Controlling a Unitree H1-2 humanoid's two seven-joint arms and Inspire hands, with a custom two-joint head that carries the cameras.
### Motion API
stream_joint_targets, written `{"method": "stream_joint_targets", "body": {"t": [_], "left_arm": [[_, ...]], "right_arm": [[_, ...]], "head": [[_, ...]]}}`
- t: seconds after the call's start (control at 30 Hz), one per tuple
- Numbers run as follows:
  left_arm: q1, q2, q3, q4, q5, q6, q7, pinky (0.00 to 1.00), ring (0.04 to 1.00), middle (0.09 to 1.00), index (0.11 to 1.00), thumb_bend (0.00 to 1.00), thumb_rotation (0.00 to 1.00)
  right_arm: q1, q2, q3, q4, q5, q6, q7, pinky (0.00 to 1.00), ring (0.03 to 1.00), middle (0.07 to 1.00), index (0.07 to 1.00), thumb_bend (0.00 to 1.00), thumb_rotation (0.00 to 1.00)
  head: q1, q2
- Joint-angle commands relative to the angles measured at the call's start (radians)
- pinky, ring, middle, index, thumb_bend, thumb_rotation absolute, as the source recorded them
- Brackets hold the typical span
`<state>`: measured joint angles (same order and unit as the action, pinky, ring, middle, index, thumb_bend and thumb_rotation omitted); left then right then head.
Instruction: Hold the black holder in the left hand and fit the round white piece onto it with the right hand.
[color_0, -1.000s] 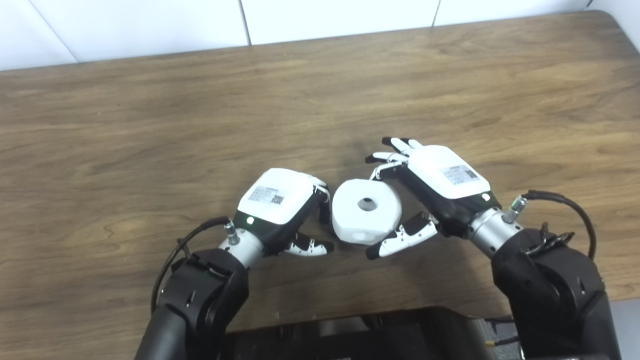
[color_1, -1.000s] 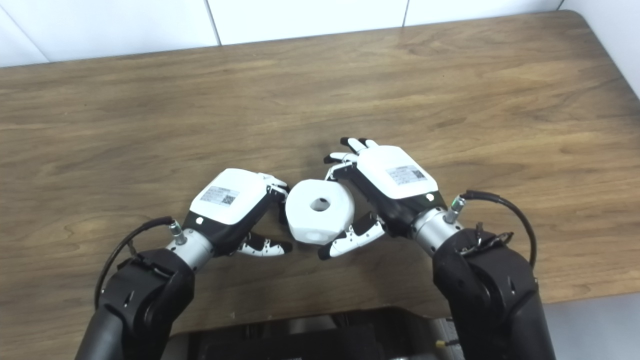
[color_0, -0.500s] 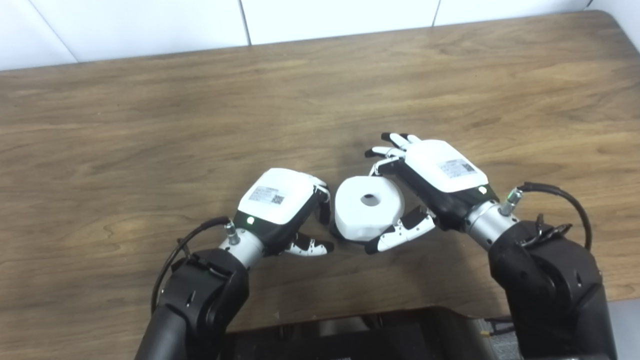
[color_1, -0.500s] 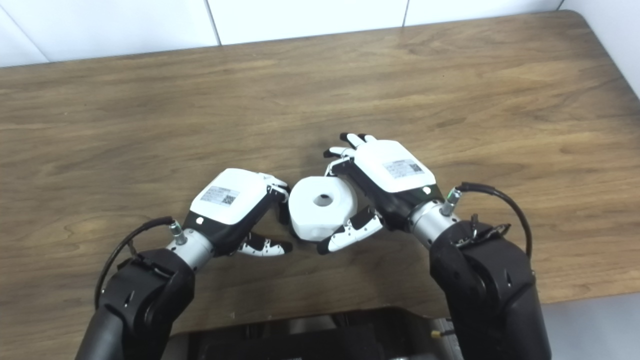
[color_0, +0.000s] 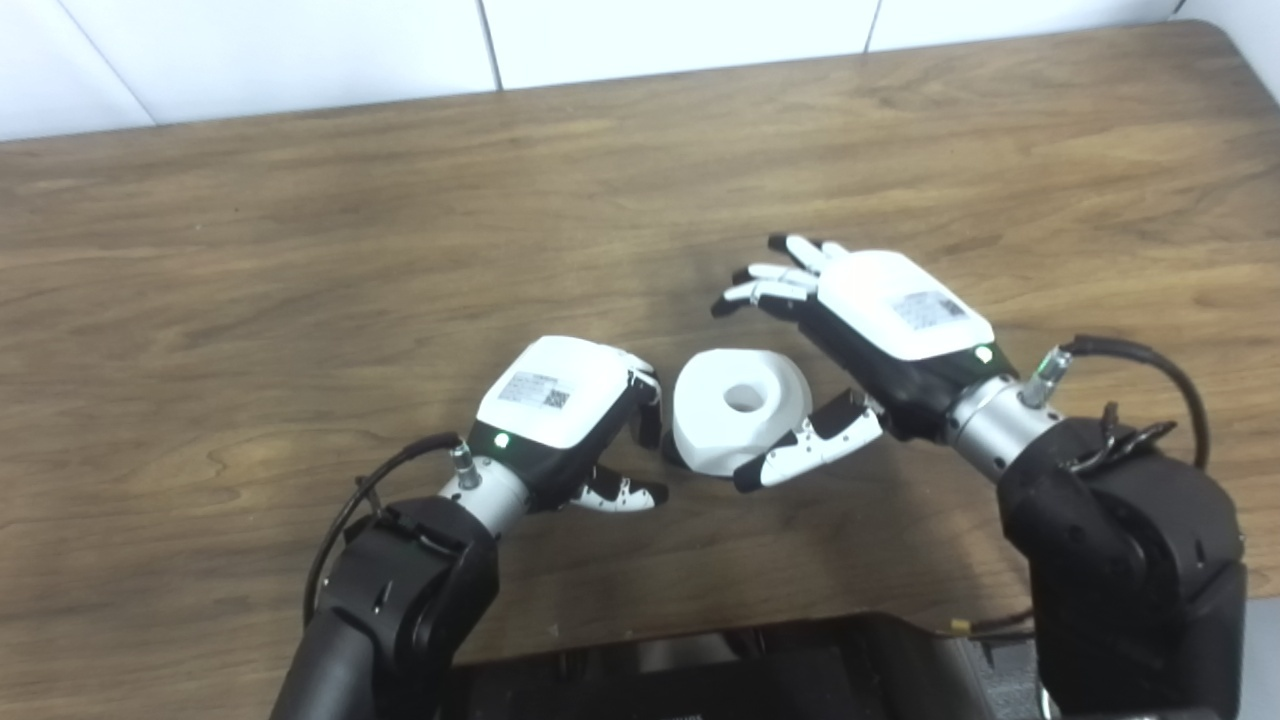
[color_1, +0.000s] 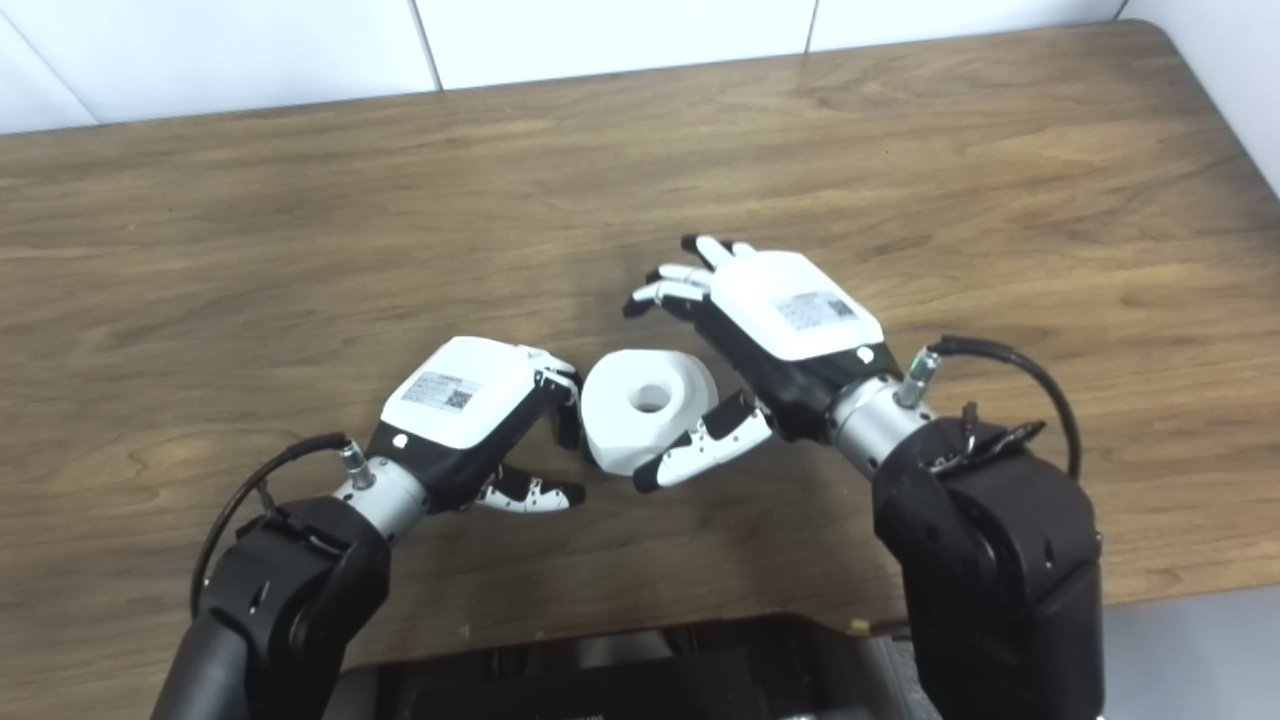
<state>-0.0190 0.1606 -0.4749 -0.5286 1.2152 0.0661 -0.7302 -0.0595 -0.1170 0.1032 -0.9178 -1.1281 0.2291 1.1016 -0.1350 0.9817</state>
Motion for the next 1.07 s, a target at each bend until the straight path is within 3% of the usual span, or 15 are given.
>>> {"method": "stream_joint_targets", "body": {"t": [0.0,0.43,0.63,0.83,0.87,0.93,1.03], "left_arm": [[-0.006,0.001,-0.012,0.025,0.011,-0.008,-0.038,0.83,0.838,0.785,0.49,0.52,0.06],[-0.008,-0.004,-0.011,0.029,0.012,-0.009,-0.035,0.84,0.842,0.788,0.49,0.52,0.06],[-0.01,-0.006,0.007,0.019,0.003,0.0,-0.032,0.82,0.831,0.78,0.49,0.52,0.06],[-0.019,-0.035,0.075,-0.02,-0.056,0.049,-0.046,0.81,0.827,0.771,0.497,0.52,0.07],[-0.021,-0.04,0.09,-0.028,-0.073,0.059,-0.045,0.8,0.824,0.771,0.593,0.64,0.13],[-0.021,-0.051,0.125,-0.045,-0.122,0.084,-0.037,0.78,0.817,0.771,0.691,0.75,0.19],[-0.021,-0.061,0.163,-0.06,-0.175,0.114,-0.036,0.76,0.814,0.78,0.746,0.81,0.22]], "right_arm": [[-0.037,0.01,-0.024,-0.032,0.008,-0.023,0.005,1.0,1.0,0.874,0.795,1.0,0.52],[-0.078,0.067,-0.111,-0.032,0.035,-0.109,0.074,1.0,1.0,0.894,0.79,1.0,0.5],[-0.112,0.074,-0.154,-0.032,0.045,-0.074,0.117,1.0,1.0,0.916,0.842,1.0,0.51],[-0.157,0.06,-0.206,-0.032,0.07,-0.036,0.147,1.0,1.0,0.924,0.866,1.0,0.54],[-0.163,0.056,-0.215,-0.032,0.071,-0.029,0.15,1.0,1.0,0.925,0.866,1.0,0.54],[-0.174,0.049,-0.23,-0.032,0.074,-0.012,0.157,1.0,1.0,0.928,0.864,1.0,0.56],[-0.178,0.038,-0.242,-0.032,0.085,0.0,0.156,1.0,1.0,0.931,0.864,0.98,0.58]], "head": [[-0.001,0.001],[0.007,-0.002],[0.014,-0.01],[0.031,-0.026],[0.031,-0.026],[0.042,-0.033],[0.049,-0.037]]}}
